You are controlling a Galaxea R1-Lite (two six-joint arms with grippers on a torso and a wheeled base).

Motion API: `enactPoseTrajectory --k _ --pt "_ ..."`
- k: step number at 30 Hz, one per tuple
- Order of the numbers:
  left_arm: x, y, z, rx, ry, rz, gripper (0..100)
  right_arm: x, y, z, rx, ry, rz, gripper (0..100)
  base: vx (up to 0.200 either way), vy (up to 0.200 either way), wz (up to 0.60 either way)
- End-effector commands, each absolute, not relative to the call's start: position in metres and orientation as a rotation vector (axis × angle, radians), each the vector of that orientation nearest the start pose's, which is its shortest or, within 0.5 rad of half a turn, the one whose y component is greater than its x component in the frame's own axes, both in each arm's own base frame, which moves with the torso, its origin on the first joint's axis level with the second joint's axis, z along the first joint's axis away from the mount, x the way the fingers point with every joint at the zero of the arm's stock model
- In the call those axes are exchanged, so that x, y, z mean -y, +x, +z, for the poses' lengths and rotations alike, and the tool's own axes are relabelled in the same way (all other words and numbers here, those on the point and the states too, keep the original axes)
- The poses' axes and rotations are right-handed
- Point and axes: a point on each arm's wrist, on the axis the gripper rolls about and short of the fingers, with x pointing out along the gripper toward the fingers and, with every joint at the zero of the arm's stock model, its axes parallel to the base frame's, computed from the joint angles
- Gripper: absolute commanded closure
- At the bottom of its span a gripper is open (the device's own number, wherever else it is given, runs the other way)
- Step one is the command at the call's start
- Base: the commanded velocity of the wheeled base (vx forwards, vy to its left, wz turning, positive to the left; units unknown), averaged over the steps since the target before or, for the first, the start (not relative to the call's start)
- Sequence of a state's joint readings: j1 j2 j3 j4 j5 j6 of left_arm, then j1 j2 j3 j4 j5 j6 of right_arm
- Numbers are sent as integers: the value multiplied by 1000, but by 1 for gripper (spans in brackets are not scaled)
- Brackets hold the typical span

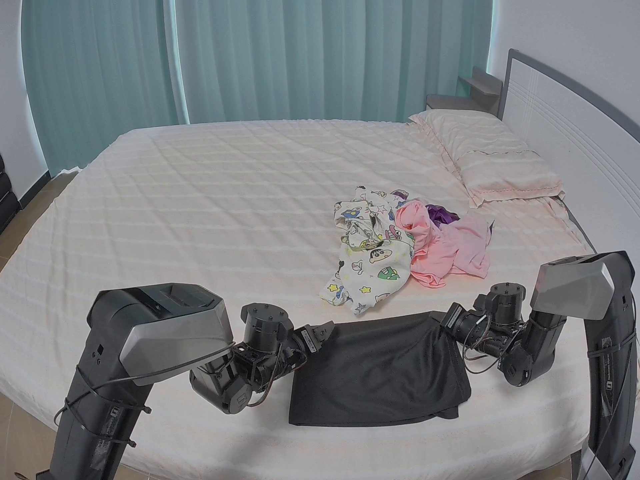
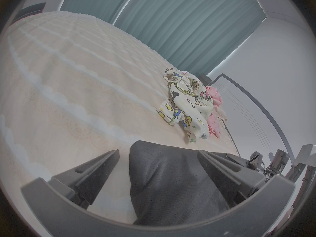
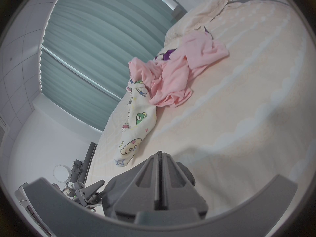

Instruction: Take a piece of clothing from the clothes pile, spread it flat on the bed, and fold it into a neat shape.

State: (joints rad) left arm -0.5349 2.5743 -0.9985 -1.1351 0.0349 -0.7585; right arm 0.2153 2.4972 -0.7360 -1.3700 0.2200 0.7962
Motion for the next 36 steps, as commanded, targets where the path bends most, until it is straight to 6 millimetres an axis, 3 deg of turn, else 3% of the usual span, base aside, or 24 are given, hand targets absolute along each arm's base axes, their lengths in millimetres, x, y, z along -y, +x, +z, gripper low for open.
enactPoseTrajectory --k 1,9,10,16,19,23,28,36 --pt "214 361 -60 -593 -603 -303 0 -79 360 -53 -545 767 215 100 0 0 0" --pt "214 361 -60 -593 -603 -303 0 -79 357 -56 -560 749 213 100 0 0 0" --pt "214 362 -59 -591 -605 -304 0 -79 358 -57 -559 751 215 0 0 0 0" --pt "213 360 -59 -594 -605 -302 0 -75 359 -54 -538 758 210 0 0 0 0" --pt "212 358 -59 -599 -605 -298 0 -62 359 -47 -503 765 187 0 0 0 0" --pt "204 345 -50 -617 -607 -291 0 -40 343 -30 -493 783 172 0 0 0 0" --pt "199 332 -46 -624 -616 -300 0 -34 328 -25 -529 785 254 0 0 0 0" --pt "201 328 -48 -633 -611 -308 0 -36 324 -31 -554 754 263 0 -200 0 0"
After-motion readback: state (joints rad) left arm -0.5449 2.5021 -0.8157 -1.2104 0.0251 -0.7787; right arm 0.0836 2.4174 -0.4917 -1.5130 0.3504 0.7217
